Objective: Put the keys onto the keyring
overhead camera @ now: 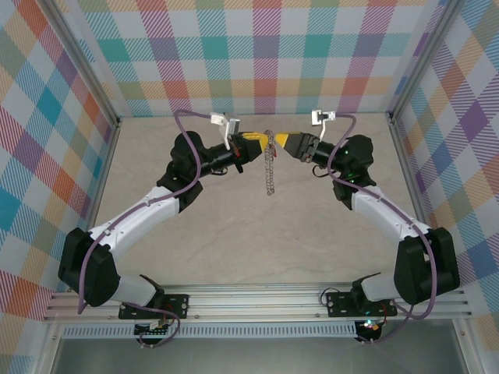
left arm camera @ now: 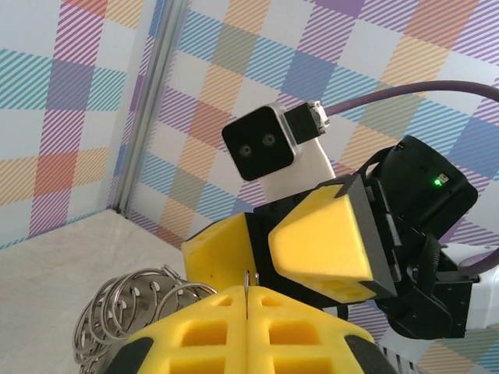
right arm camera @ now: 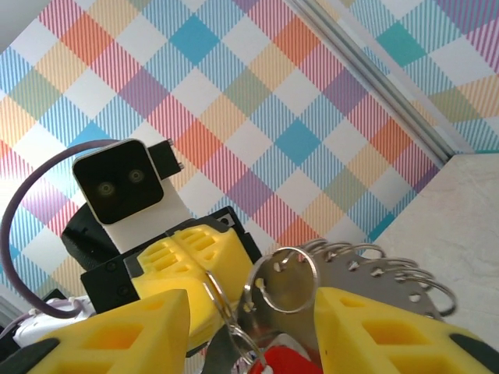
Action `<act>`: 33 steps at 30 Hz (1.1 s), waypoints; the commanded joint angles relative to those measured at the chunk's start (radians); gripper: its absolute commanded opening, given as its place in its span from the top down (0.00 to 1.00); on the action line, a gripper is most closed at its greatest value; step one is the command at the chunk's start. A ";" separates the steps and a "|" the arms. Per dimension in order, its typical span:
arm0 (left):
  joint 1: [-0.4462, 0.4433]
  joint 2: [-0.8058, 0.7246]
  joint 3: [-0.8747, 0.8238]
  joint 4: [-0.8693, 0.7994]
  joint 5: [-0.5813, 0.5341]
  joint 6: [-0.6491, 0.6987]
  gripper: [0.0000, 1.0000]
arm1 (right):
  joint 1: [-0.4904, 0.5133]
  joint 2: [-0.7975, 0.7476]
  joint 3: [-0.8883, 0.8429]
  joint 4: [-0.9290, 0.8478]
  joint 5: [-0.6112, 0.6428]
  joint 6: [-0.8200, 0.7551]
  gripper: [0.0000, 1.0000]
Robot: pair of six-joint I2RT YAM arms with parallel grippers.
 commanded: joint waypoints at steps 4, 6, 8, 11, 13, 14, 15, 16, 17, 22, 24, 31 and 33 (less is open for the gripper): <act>-0.009 0.004 0.029 0.076 0.015 -0.016 1.00 | 0.026 0.021 0.022 0.076 -0.022 0.012 0.61; -0.009 0.007 0.029 0.076 0.016 -0.016 1.00 | 0.028 0.024 0.023 0.080 -0.020 0.012 0.64; -0.009 0.008 0.029 0.076 0.016 -0.017 1.00 | 0.029 0.027 0.025 0.083 -0.018 0.014 0.68; -0.011 0.009 0.028 0.077 0.016 -0.017 1.00 | 0.029 0.030 0.032 0.085 -0.018 0.017 0.73; -0.011 0.009 0.025 0.077 0.015 -0.016 1.00 | 0.030 0.032 0.034 0.083 -0.017 0.017 0.77; -0.011 0.008 0.023 0.078 0.015 -0.017 1.00 | 0.030 0.031 0.033 0.084 -0.015 0.017 0.80; -0.011 0.008 0.020 0.078 0.014 -0.018 1.00 | 0.030 0.031 0.034 0.083 -0.014 0.017 0.82; -0.011 0.009 0.019 0.079 0.013 -0.018 1.00 | 0.030 0.031 0.035 0.083 -0.015 0.017 0.84; -0.012 0.008 0.018 0.079 0.013 -0.019 1.00 | 0.030 0.031 0.035 0.085 -0.014 0.017 0.87; -0.012 0.007 0.012 0.080 0.002 -0.019 1.00 | 0.029 0.023 0.033 0.071 -0.018 0.009 1.00; -0.013 0.002 0.013 0.063 -0.018 -0.017 1.00 | 0.028 0.010 0.033 0.026 -0.008 -0.015 1.00; -0.008 -0.060 0.007 -0.064 -0.150 0.054 0.84 | 0.003 -0.022 0.054 -0.185 -0.024 -0.139 1.00; -0.002 -0.080 0.011 -0.109 -0.180 0.077 0.67 | -0.013 -0.025 0.072 -0.243 -0.040 -0.175 1.00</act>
